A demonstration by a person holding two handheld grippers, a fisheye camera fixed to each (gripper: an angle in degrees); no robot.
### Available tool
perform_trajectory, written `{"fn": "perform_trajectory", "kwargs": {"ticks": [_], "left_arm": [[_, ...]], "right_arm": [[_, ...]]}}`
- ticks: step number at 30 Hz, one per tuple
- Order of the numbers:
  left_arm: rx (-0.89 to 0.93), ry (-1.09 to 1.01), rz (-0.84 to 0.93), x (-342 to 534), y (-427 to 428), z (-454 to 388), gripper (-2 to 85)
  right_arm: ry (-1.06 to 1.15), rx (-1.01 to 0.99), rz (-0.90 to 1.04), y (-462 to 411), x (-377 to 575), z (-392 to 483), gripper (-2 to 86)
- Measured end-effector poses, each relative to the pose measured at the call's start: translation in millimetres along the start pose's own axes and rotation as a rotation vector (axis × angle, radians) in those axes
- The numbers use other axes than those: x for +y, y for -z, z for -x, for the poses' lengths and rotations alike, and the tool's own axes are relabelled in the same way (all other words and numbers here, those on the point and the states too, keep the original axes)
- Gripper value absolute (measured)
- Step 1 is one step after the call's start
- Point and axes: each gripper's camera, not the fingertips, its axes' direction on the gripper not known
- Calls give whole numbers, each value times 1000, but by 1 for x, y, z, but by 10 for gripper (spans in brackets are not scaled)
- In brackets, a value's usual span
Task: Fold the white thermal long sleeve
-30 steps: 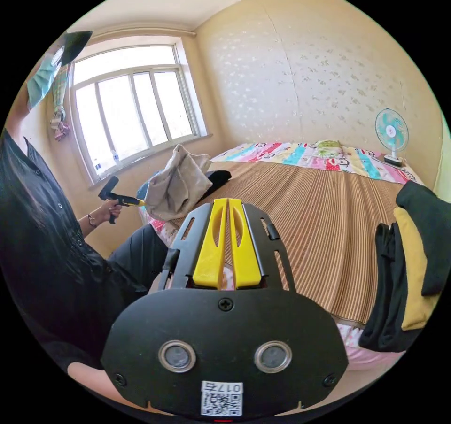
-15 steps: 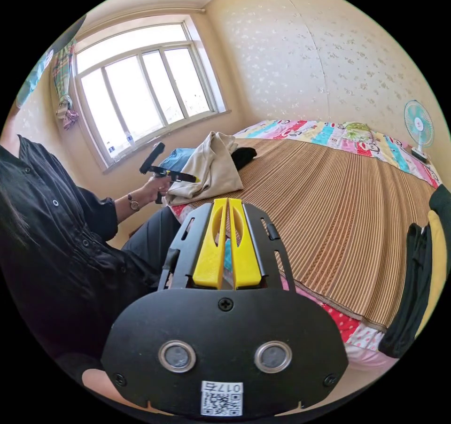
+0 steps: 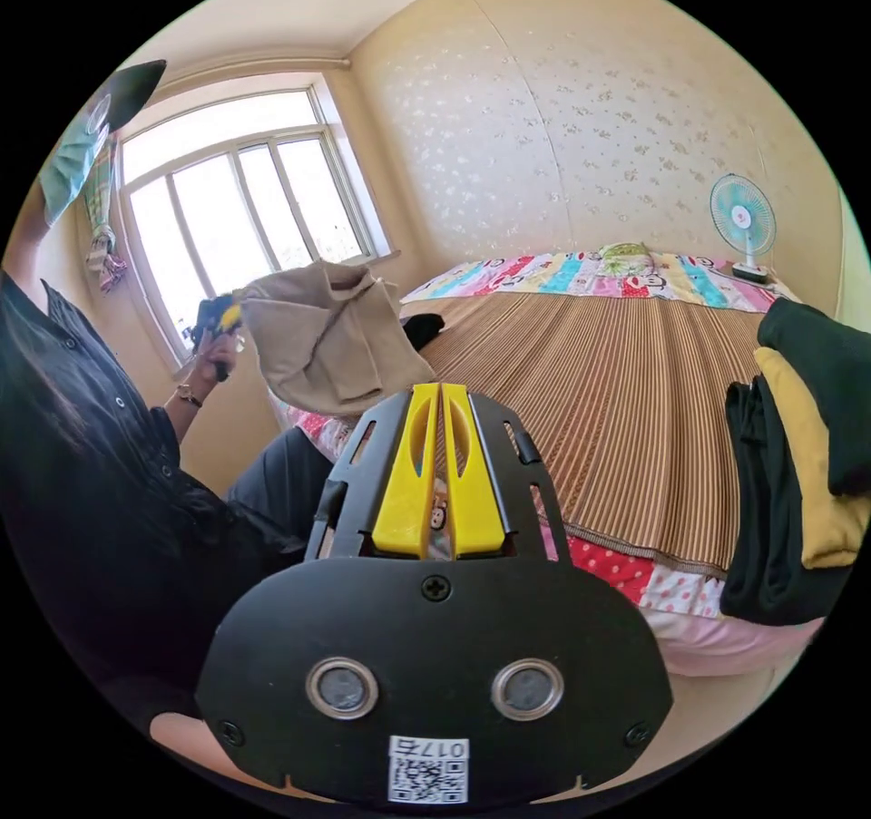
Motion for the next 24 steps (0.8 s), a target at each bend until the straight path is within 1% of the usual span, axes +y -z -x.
{"fn": "perform_trajectory", "kwargs": {"ticks": [1,2,4,5,7,8,10,12,13,14,16,18,19,21,23,24], "left_arm": [[73,-58,-20,-2,9,-15,44],[109,-84,-32,-2,13,-21,44],[300,-167,-69,-3,21,-37,43],[355,-190,-80,-3,22,-40,43],[606,-290,-142,-3,23,-44,39],[677,-298,-162,-2,21,-43,38],[915,-240,-254,0,10,-27,35],[1023,-157,-324,6,1,-13,33],[1088,-114,-347,9,-6,-6,32],[1112,-92,-355,11,-10,-4,31],[1167,-29,-359,15,-21,-1,29],[1208,-4,-336,16,-29,-5,27],[1235,2,-319,16,-31,-10,27],[1247,-13,-296,11,-27,-19,26],[1233,-56,-293,4,-11,-29,26],[1209,-85,-304,-1,3,-35,25]], "right_arm": [[23,-26,-5,-8,-5,3,16],[42,-59,-1,-18,-12,8,21],[72,-121,23,-35,-24,18,32],[86,-159,45,-45,-31,25,40],[90,-206,73,-59,-40,36,56],[96,-235,81,-64,-42,43,69],[119,-277,87,-69,-39,52,86],[133,-322,108,-74,-29,57,102],[130,-381,150,-81,-19,59,118],[116,-470,226,-94,-6,59,139],[104,-585,342,-115,17,66,164],[91,-540,395,-128,42,78,169],[88,-481,422,-134,54,86,164],[116,-399,426,-132,62,97,134],[106,-253,345,-107,57,94,41],[108,-251,320,-98,53,91,37]]}}
